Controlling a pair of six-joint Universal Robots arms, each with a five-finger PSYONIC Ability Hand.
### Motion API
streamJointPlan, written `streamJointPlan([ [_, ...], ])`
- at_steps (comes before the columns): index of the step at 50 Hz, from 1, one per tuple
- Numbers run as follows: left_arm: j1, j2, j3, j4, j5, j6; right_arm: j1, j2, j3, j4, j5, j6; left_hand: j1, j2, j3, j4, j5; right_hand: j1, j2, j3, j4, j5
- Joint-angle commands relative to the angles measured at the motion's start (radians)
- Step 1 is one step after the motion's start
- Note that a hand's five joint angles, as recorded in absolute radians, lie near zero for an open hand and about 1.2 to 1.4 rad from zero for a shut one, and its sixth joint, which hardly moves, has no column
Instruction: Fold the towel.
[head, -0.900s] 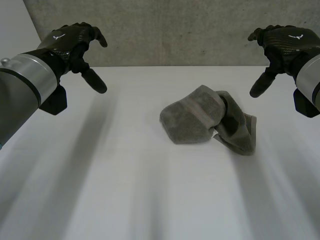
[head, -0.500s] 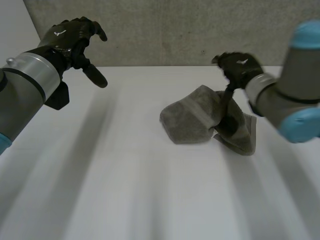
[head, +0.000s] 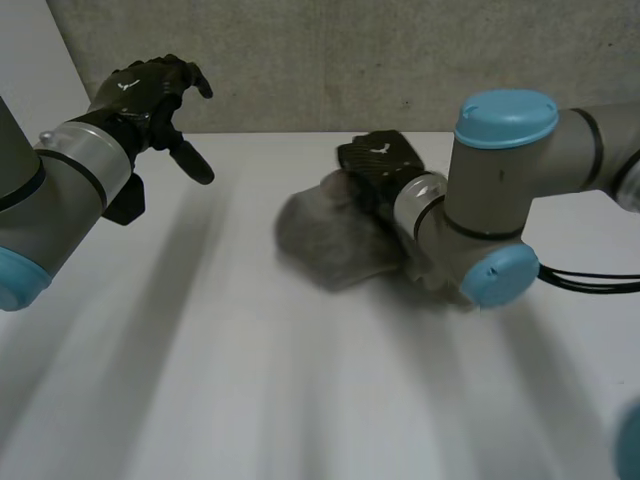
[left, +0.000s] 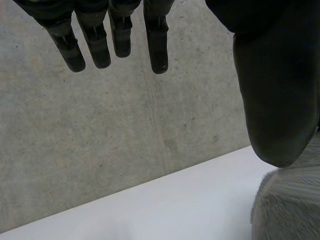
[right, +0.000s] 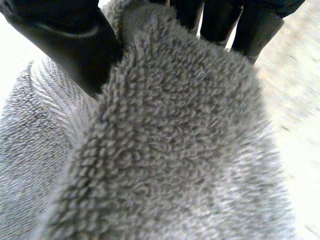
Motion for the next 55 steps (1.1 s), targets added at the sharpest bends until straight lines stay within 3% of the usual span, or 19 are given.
streamJointPlan([
  [1,0.019,0.006,0.002,0.000,0.000,0.000,0.159,-0.165,0.383,-0.089,-0.026,0.023,-0.060,-0.048,-0.059,-0.063,-0.045,0.113,0.099,0.110,0.071,0.108],
  [2,0.025,0.007,0.004,0.000,0.000,0.000,0.202,-0.163,0.430,-0.097,-0.026,0.020,-0.060,-0.048,-0.059,-0.063,-0.045,0.085,0.071,0.082,0.043,0.080],
  [3,0.025,0.007,0.004,0.000,0.000,0.000,0.232,-0.162,0.460,-0.098,-0.025,0.020,-0.060,-0.048,-0.059,-0.063,-0.045,-0.450,-0.464,-0.453,-0.492,-0.455],
  [4,0.029,0.007,0.007,0.000,0.000,0.000,0.233,-0.162,0.460,-0.098,-0.025,0.020,-0.060,-0.048,-0.059,-0.063,-0.045,-0.455,-0.470,-0.458,-0.497,-0.460],
  [5,0.034,0.007,0.008,0.000,0.000,0.000,0.245,-0.163,0.465,-0.095,-0.019,0.020,-0.060,-0.048,-0.059,-0.063,-0.045,-0.903,-0.917,-0.906,-0.945,-0.908],
  [8,0.037,0.004,0.010,0.000,0.002,0.002,0.224,-0.175,0.455,-0.091,0.017,0.018,-0.060,-0.048,-0.059,-0.063,-0.045,-1.109,-1.123,-1.112,-1.150,-1.113],
  [12,0.041,-0.003,0.008,-0.002,0.003,0.002,0.164,-0.204,0.431,-0.086,0.072,0.017,-0.060,-0.048,-0.059,-0.063,-0.045,-1.109,-1.123,-1.112,-1.150,-1.113],
  [14,0.042,-0.011,0.004,-0.002,0.005,0.002,0.071,-0.246,0.426,-0.081,0.107,0.008,-0.060,-0.048,-0.059,-0.063,-0.045,-1.109,-1.123,-1.112,-1.150,-1.113],
  [22,0.017,-0.043,-0.113,-0.017,0.009,0.025,-0.057,-0.301,0.471,-0.078,0.100,0.003,-0.046,-0.034,-0.044,-0.048,-0.030,-1.109,-1.123,-1.112,-1.150,-1.113],
  [33,-0.035,-0.043,-0.350,-0.006,0.006,0.210,-0.062,-0.218,0.488,-0.077,0.026,-0.130,-0.051,-0.039,-0.050,-0.054,-0.036,-1.109,-1.123,-1.112,-1.150,-1.113],
  [42,-0.040,-0.023,-0.489,0.001,0.011,0.218,0.009,-0.126,0.463,-0.075,-0.069,-0.152,-0.054,-0.042,-0.053,-0.057,-0.039,-1.101,-1.116,-1.104,-1.143,-1.106],
  [52,-0.038,-0.056,-0.501,0.043,0.008,0.217,0.043,0.019,0.313,-0.023,-0.091,-0.146,-0.048,-0.037,-0.047,-0.051,-0.033,-0.749,-0.763,-0.752,-0.791,-0.754],
  [53,-0.038,-0.056,-0.501,0.043,0.008,0.217,0.043,0.047,0.287,0.004,-0.095,-0.147,-0.048,-0.037,-0.047,-0.051,-0.033,-0.612,-0.627,-0.615,-0.654,-0.617],
  [54,-0.043,-0.072,-0.500,0.043,0.006,0.215,0.044,0.065,0.261,0.035,-0.097,-0.147,-0.046,-0.034,-0.044,-0.048,-0.030,-0.323,-0.337,-0.326,-0.365,-0.328],
  [55,-0.047,-0.082,-0.500,0.043,0.008,0.212,0.044,0.066,0.261,0.035,-0.097,-0.147,-0.043,-0.031,-0.041,-0.046,-0.027,-0.320,-0.335,-0.323,-0.362,-0.325],
])
